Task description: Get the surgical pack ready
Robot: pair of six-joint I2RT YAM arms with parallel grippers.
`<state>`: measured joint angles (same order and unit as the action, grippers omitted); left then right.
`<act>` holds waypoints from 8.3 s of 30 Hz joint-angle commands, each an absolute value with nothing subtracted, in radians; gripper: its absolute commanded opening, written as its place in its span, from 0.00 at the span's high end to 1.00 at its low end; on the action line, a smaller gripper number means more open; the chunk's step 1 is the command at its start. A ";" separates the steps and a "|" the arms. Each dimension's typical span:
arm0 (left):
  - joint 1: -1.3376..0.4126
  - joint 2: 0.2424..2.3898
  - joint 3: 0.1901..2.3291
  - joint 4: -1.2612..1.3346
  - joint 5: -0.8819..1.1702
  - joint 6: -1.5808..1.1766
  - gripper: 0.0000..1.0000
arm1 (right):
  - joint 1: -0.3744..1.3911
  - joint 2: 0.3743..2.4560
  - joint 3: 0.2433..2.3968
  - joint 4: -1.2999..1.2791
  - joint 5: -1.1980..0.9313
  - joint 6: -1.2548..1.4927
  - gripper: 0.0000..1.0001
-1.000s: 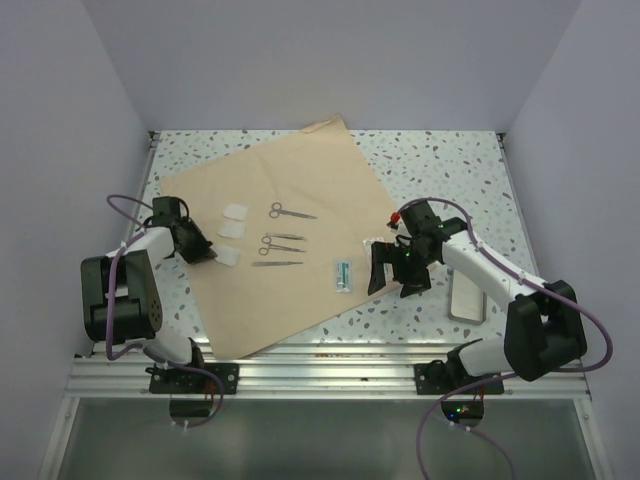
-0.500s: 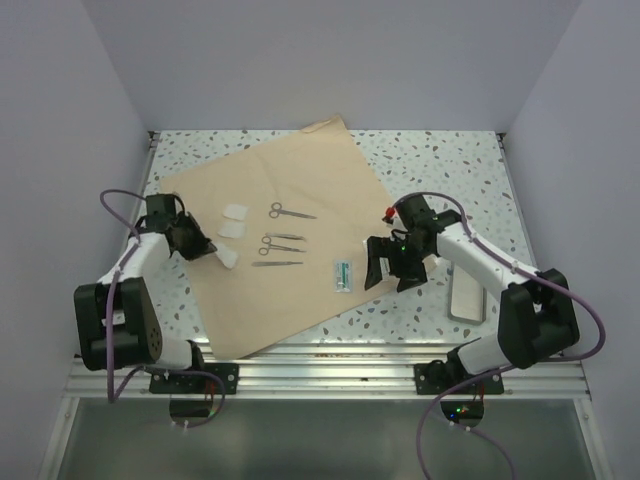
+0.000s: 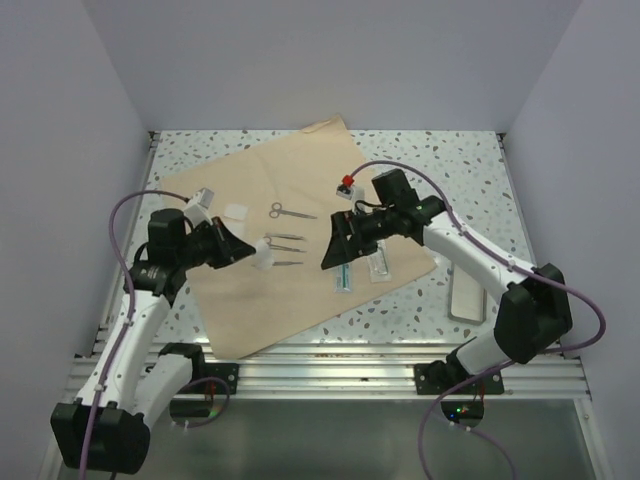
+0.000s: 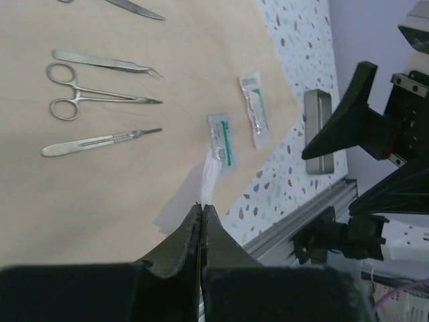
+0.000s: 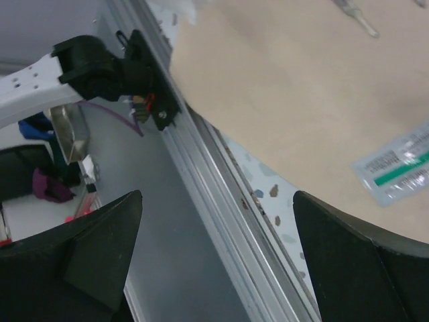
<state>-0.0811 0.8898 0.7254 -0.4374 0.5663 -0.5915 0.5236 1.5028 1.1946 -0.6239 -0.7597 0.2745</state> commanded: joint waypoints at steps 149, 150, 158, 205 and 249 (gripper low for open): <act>-0.307 1.264 1.108 -0.859 -0.166 -0.457 0.02 | -0.483 1.269 0.775 -0.644 -0.127 0.719 0.62; -0.307 1.261 1.097 -0.859 -0.166 -0.457 0.02 | -0.480 1.267 0.773 -0.647 -0.124 0.722 0.64; -0.285 1.267 1.115 -0.891 -0.213 -0.478 0.03 | -0.443 1.381 0.753 -0.526 -0.160 0.726 0.98; 0.077 1.830 1.209 -0.463 0.127 -0.669 0.48 | 0.314 1.358 1.215 -0.956 -0.327 0.325 0.51; 0.095 1.827 1.292 -0.250 0.365 -0.718 1.00 | 0.314 1.424 1.212 -0.936 -0.344 0.307 0.51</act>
